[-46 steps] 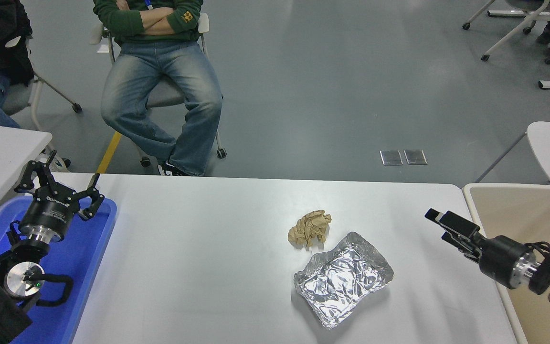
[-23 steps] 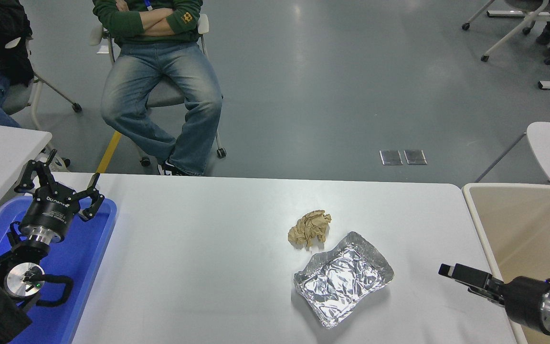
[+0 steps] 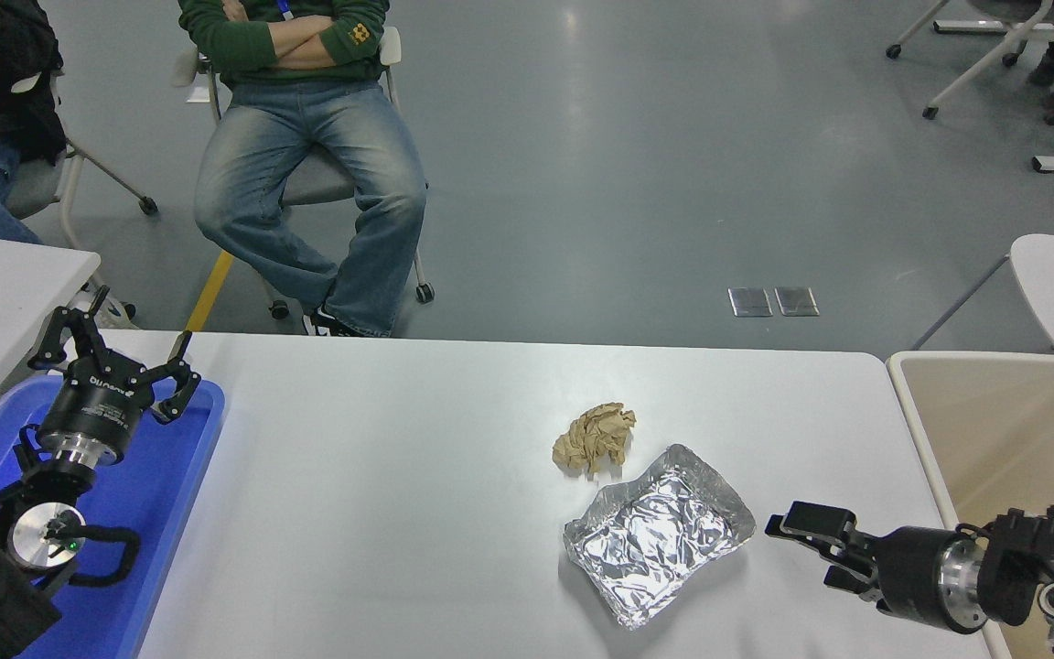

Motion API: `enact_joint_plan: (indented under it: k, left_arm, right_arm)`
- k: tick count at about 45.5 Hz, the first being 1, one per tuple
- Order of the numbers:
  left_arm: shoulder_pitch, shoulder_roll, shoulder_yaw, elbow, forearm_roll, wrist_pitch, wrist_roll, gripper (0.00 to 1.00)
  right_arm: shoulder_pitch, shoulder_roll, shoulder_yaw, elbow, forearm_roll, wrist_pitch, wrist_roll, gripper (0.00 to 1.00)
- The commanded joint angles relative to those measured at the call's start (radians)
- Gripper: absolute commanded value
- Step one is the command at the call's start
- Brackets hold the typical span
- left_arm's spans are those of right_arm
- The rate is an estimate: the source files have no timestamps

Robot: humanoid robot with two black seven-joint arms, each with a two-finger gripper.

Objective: Clean the table surface

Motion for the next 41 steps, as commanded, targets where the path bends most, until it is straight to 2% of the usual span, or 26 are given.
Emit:
enact_joint_plan:
  k: [1,14,41]
  left_arm:
    - [0.000,0.000,0.000,0.000,0.000,0.000,0.000,1.00]
    - [0.000,0.000,0.000,0.000,0.000,0.000,0.000,1.00]
    - [0.000,0.000,0.000,0.000,0.000,0.000,0.000,1.00]
  right_arm:
    - [0.001,0.118,-0.007,-0.049,0.042,-0.006,-0.051,0.99]
    - [-0.005,0.226,-0.041,-0.147,0.074,-0.007,-0.108,0.99]
    - [-0.002,0.352,-0.024,-0.268,0.114,-0.024,-0.114,0.99]
